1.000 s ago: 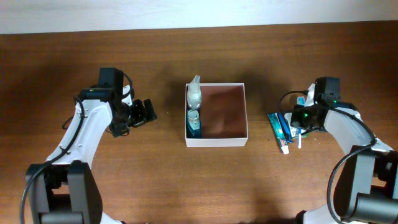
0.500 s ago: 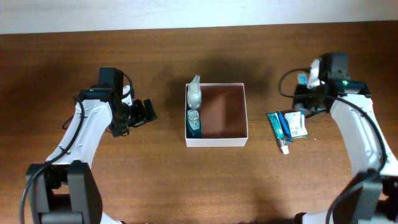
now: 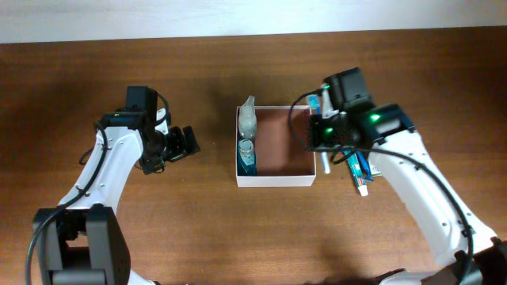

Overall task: Pack container
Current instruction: 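Grasp the blue toothbrush with the right gripper and carry it left over the box, then lower the toothbrush into the box and open the right gripper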

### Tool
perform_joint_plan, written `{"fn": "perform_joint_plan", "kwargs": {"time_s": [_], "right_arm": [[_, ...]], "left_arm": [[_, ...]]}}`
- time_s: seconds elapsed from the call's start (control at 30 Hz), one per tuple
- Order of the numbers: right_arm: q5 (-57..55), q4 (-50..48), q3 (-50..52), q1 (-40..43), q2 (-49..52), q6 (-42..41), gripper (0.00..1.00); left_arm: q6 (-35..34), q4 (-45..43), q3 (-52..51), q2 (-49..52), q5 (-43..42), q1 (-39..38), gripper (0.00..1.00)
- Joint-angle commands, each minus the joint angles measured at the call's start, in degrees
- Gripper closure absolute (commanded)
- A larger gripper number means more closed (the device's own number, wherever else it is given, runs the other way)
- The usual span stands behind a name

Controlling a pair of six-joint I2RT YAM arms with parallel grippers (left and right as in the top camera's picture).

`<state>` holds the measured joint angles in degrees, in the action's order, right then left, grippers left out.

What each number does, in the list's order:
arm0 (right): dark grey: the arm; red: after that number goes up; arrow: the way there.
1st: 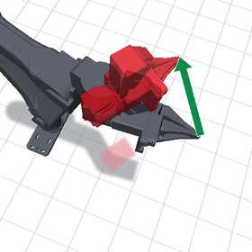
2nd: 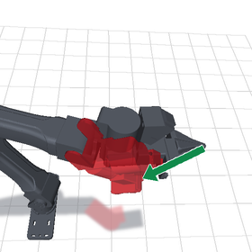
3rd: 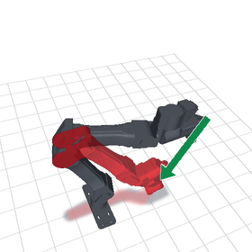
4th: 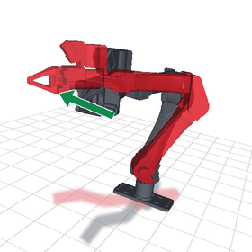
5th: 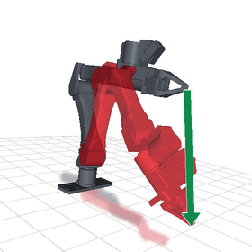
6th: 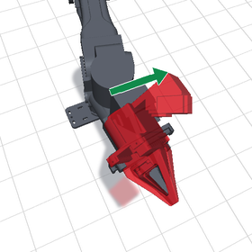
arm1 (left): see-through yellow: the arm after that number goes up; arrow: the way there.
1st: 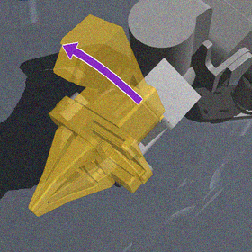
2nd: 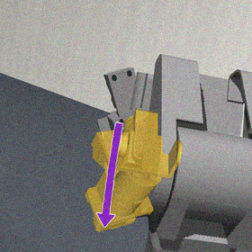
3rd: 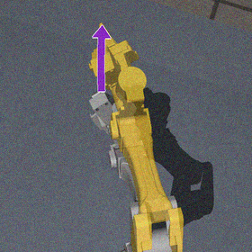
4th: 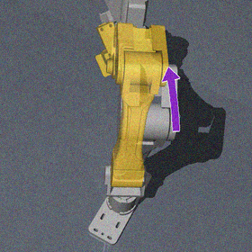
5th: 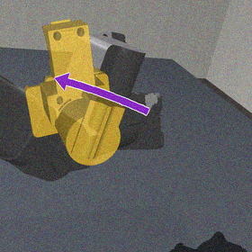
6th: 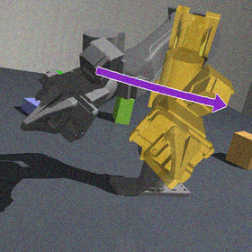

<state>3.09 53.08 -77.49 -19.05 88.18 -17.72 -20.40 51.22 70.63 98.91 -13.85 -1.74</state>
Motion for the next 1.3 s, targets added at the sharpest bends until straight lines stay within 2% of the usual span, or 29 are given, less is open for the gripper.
{"fn": "perform_joint_plan", "kwargs": {"time_s": [0.0,0.3,1.0,1.27], "right_arm": [[-1.1,-0.5,-0.5,-4.1,-0.3,-5.4,0.96],[-2.9,-5.6,1.2,-8.8,4.2,-8.3,0.96],[-3.6,-13.5,1.2,-8.8,15.7,-8.3,0.96],[-4.0,-13.7,1.2,-8.7,18.6,-8.3,0.96]], "left_arm": [[0.3,0.0,0.5,0.7,0.2,0.2,0.00],[0.3,0.0,0.5,0.7,0.2,0.2,0.00],[0.3,0.0,0.5,0.7,0.2,0.2,0.01],[0.3,0.0,0.5,0.7,0.2,0.2,0.01]]}}
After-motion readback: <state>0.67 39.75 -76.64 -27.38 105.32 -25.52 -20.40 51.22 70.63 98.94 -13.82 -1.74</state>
